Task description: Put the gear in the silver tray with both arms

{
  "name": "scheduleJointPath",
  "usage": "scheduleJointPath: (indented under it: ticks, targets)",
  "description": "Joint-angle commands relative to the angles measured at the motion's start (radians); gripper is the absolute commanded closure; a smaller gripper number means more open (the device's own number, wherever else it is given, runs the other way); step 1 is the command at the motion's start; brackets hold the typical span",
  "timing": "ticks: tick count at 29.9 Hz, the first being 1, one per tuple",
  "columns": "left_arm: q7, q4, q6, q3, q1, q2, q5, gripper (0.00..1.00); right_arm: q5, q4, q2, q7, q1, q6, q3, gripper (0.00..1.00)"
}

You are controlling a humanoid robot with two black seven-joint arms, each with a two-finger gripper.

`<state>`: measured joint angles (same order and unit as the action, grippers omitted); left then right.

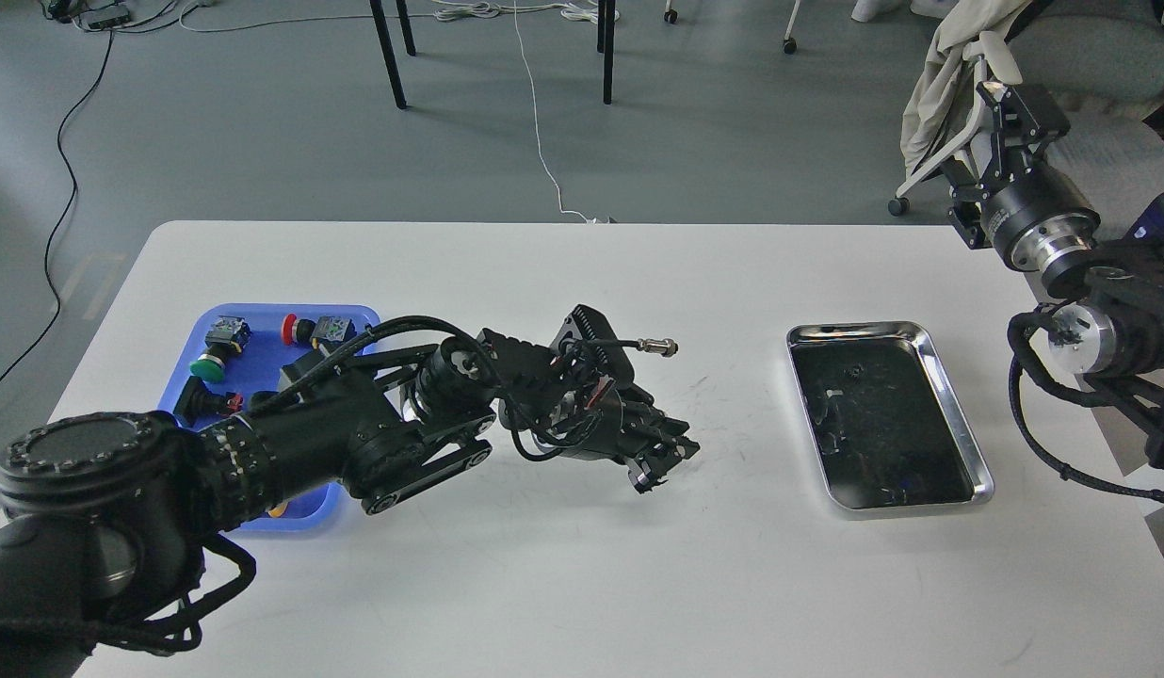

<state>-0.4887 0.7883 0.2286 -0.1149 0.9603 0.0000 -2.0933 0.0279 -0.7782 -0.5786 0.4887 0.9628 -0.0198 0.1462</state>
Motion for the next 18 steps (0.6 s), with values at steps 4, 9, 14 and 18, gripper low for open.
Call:
scheduleJointPath:
  ticks: [4,9,14,18]
  targets:
    - [0.0,0.002,-0.002,-0.003,-0.017,0.0,0.001,0.9,-0.002,-0.001,0.008,0.0,-0.006,0.0,0.0,0.03]
    - [0.0,0.002,-0.002,-0.003,-0.038,0.0,0.002,0.89,-0.003,-0.001,0.008,0.0,-0.006,0.0,0.0,0.03]
    - [0.0,-0.006,-0.009,-0.003,-0.061,0.0,0.001,0.89,-0.003,-0.001,0.008,0.0,-0.006,-0.002,-0.001,0.03]
    - [0.0,-0.008,-0.012,0.0,-0.072,0.0,0.001,0.89,-0.003,-0.003,0.008,0.0,-0.004,-0.005,0.0,0.03]
